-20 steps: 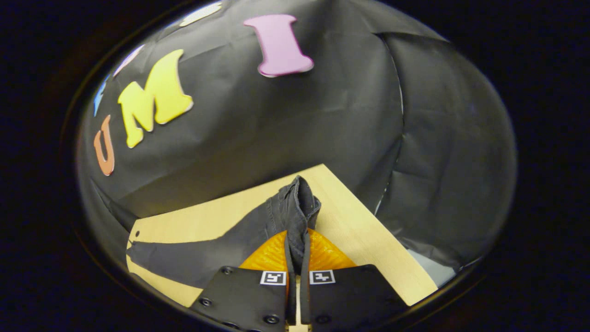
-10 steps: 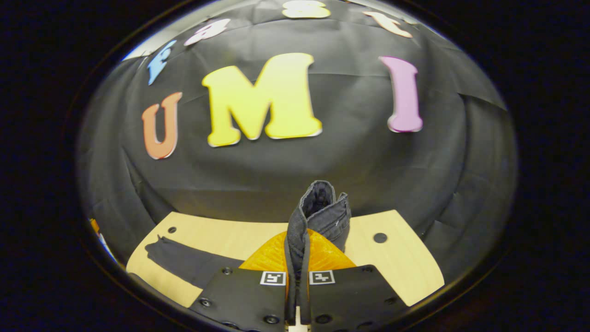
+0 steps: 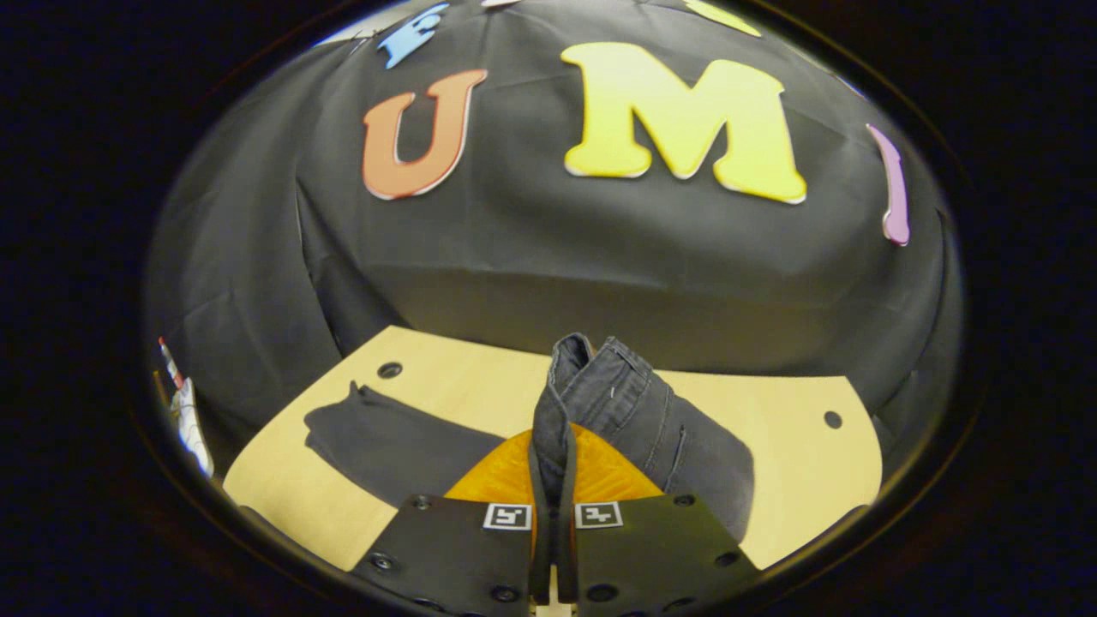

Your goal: Grasp the waist and the cuffs of the jeans and fold them to make the two legs overlap; first hold the waist and fold one-third of the jeans toward the cuffs, then hold the cuffs and fold the remaining one-third in the same direction to finish folding.

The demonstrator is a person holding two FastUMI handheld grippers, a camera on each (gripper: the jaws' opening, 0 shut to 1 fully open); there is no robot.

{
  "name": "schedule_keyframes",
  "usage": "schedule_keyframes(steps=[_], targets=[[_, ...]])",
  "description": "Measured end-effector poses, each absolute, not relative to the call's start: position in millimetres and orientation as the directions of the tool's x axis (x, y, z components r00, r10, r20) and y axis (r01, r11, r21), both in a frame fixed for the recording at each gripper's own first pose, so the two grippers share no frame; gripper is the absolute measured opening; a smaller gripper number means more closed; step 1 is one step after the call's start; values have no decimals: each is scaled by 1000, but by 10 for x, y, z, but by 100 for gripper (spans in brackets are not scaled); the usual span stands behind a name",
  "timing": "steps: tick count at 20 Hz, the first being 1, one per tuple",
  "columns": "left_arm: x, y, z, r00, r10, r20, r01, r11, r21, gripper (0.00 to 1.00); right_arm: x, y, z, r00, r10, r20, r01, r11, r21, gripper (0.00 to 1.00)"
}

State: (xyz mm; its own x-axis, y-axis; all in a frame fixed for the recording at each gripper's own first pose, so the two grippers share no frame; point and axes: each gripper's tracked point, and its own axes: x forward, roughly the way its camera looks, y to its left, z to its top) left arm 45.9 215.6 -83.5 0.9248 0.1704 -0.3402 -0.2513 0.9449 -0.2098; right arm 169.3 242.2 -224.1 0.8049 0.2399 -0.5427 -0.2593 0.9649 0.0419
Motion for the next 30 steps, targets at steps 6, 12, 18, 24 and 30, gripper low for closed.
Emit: schedule_keyframes(steps=[6, 12, 18, 24, 30], targets=[[310, 2523, -1074, 888, 223, -403, -339, 908, -244, 99, 1587, 2918, -3162, 731, 209, -650, -333, 940, -72, 0], [294, 2607, -1160, 874, 228, -430, -366, 890, -272, 99, 1494, 2969, -3450, 685, 196, -702, -382, 917, -116, 9], [319, 2528, -1358, 879, 155, -451, -347, 857, -381, 99, 1305, 3199, -3209, 651, 350, -673, -444, 895, 37, 53], [804, 2451, -1701, 900, 23, -435, -296, 765, -572, 99, 993, 2766, -2221, 701, 419, -577, -458, 885, 86, 90], [1356, 2318, -2283, 872, -105, -477, -378, 475, -795, 99, 615, 1888, -1551, 757, 363, -543, -392, 917, 67, 97]])
